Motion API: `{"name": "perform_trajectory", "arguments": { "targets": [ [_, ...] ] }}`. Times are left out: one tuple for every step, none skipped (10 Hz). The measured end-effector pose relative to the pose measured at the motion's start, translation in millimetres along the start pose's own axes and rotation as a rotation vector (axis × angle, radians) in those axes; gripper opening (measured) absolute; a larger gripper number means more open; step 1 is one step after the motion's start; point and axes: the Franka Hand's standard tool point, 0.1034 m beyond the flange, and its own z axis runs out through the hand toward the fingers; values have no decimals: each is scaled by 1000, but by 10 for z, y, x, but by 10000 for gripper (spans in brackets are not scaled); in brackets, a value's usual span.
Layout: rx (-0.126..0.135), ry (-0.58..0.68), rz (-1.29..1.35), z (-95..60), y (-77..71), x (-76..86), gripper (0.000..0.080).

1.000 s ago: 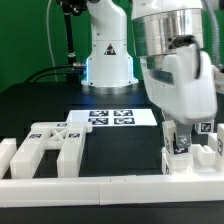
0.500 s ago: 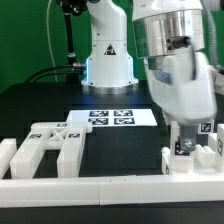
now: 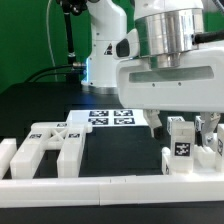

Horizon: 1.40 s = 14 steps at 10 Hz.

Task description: Assemble chair

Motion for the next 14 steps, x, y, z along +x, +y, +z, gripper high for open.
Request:
{"name": "perform_trajectory", "arguments": {
  "targets": [
    [-2,1,-46,1,-8,-7,649],
    [-26,15,-296,1,-62,-16,649],
    [-26,16,-402,13,-101,-15,649],
    [-26,17,-379,15,-91,-7,522],
    [-26,17,-353,17,-92,-10,522],
    [-26,17,-346,19,-90,-10,383],
    [-29,18,-274,22,-69,1,289],
    [-28,19,-203,23,-66,4,289],
    [-28,21,-117,21,-62,9,289],
    [-32,25,45,14,-58,14,289],
    [-38,26,274,9,-55,-2,289],
    [-30,17,484,18,-59,-22,289],
    [-6,-9,706,24,-61,-24,289],
    [7,-24,867,24,-66,-24,289]
  ]
}}
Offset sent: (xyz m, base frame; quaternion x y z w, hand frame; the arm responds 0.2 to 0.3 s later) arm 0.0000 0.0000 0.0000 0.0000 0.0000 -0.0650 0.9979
